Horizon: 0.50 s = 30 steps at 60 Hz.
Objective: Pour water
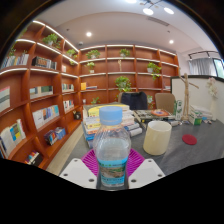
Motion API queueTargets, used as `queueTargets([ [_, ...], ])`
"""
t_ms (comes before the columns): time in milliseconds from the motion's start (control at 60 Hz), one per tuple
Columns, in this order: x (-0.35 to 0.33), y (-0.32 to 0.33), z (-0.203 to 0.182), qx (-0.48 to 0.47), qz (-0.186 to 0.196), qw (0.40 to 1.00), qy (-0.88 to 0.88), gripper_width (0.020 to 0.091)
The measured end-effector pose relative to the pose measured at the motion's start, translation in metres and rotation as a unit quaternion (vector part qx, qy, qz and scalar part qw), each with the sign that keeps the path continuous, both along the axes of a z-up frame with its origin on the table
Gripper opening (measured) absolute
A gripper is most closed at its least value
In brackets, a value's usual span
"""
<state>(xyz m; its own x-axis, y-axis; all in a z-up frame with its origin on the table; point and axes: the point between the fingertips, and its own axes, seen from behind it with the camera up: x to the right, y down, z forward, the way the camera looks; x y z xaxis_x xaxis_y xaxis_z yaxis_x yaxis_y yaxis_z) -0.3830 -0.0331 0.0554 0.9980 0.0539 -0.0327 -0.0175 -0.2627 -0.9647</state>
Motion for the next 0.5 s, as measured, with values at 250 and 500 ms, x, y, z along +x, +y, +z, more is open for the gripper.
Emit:
queueTargets([
  [250, 0.002, 0.013, 0.014, -0.013, 0.003, 0.993, 0.115, 0.0307],
  [500, -0.006, 0.054, 0.058, -0.002, 0.009, 0.891, 0.454, 0.0309],
])
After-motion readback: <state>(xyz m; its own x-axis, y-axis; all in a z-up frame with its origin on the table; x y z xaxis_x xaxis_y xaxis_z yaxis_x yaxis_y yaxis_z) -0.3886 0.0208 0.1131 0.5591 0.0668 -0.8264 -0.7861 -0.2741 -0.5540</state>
